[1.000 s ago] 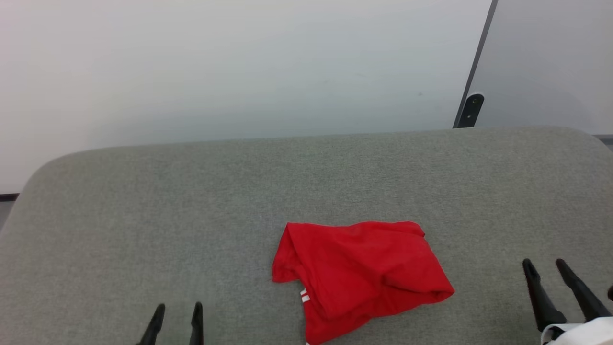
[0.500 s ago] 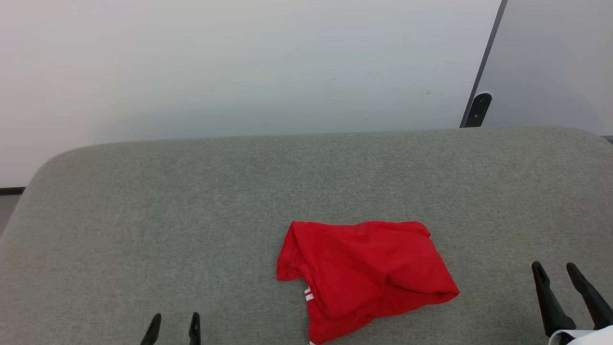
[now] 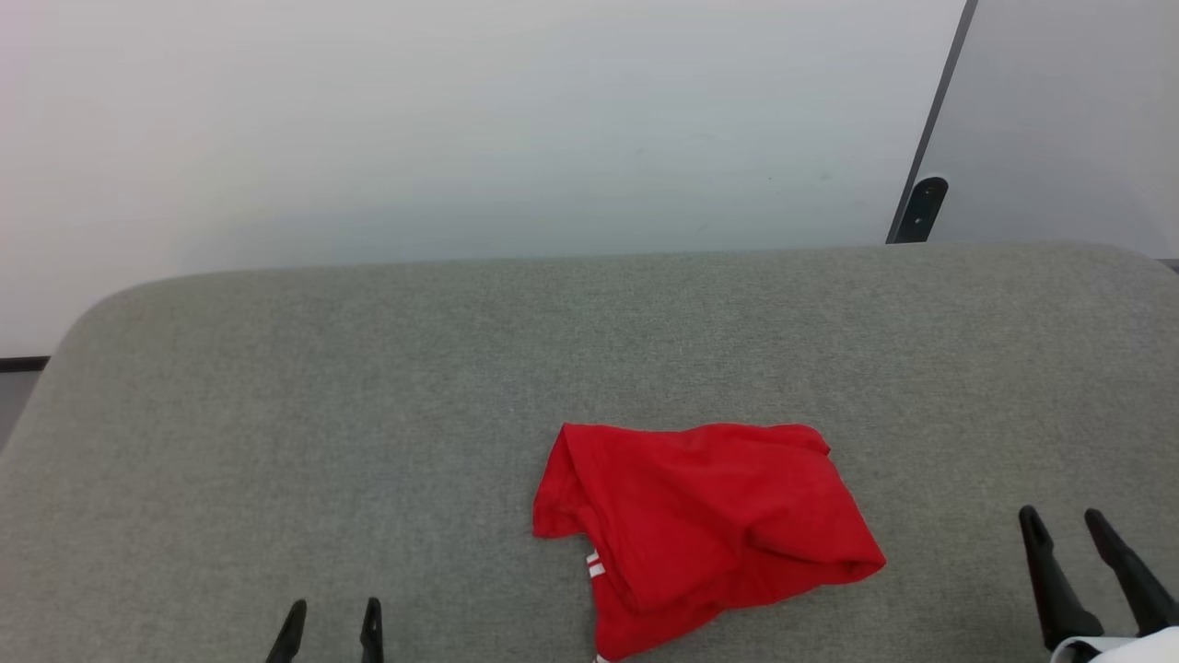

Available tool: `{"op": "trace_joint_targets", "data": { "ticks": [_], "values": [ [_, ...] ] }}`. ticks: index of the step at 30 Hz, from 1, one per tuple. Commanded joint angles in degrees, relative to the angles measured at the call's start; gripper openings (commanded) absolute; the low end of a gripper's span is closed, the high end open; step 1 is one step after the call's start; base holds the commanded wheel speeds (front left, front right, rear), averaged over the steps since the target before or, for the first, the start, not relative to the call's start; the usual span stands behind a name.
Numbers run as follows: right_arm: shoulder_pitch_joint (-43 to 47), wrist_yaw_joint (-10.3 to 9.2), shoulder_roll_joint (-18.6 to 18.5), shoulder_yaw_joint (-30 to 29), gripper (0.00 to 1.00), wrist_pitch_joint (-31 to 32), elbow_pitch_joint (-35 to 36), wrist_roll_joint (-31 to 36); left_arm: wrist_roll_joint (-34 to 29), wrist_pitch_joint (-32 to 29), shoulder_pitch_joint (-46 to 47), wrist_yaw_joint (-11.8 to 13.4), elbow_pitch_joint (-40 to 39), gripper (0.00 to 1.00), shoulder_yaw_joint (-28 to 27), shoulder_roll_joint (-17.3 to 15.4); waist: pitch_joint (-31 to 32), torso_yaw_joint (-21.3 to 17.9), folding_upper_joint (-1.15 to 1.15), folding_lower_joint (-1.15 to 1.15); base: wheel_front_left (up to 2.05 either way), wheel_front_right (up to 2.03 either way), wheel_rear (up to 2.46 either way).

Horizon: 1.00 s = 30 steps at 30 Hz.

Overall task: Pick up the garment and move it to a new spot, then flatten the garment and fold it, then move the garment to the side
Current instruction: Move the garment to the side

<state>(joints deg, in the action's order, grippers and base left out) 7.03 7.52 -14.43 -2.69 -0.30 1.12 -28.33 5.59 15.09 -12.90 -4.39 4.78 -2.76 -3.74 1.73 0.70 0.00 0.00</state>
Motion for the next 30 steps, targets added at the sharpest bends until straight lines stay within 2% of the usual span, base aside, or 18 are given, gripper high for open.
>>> {"op": "trace_joint_targets", "data": {
  "ticks": [1,5,9,16,21,26,30],
  "values": [
    [0.23,-0.07,0.0,0.36,1.0,0.34,0.18,-0.5,-0.24,0.02,0.26,-0.04,0.04,1.0,-0.01,0.11,-0.07,0.18,0.0,0.0,0.0,0.0,0.0],
    [-3.46,-0.07,-1.08,3.23,1.0,3.48,-0.29,-0.58,-0.26,0.02,1.12,-0.21,-0.03,1.0,0.31,0.19,-0.65,0.79,0.0,0.0,0.0,0.0,0.0],
    [-10.22,-0.07,-2.51,7.25,1.0,10.02,-2.64,0.15,-0.27,0.02,2.16,-0.29,-0.04,1.0,0.81,0.34,-1.86,1.67,0.0,0.0,0.0,0.0,0.0],
    [-22.18,-0.07,-5.67,14.39,1.0,28.83,-10.96,0.4,0.25,0.02,5.04,-0.48,0.99,1.0,2.25,0.6,-5.56,5.34,0.0,0.0,0.0,0.0,0.0],
    [-26.67,-0.07,-6.97,16.32,1.0,38.85,-15.17,-1.45,0.92,0.02,7.01,-0.12,1.23,1.0,3.54,0.75,-8.04,8.2,0.0,0.0,0.0,0.0,0.0],
    [-29.24,-0.07,-7.2,17.28,1.0,45.07,-17.93,-2.63,1.57,0.02,8.68,0.34,1.24,1.0,4.41,0.85,-10.77,9.89,0.0,0.0,0.0,0.0,0.0],
    [-30.4,-0.07,-7.32,17.26,1.0,47.04,-20.22,-1.74,2.2,0.02,10.19,0.53,1.61,1.0,5.37,0.89,-12.84,10.98,0.0,0.0,0.0,0.0,0.0]
  ]
}}
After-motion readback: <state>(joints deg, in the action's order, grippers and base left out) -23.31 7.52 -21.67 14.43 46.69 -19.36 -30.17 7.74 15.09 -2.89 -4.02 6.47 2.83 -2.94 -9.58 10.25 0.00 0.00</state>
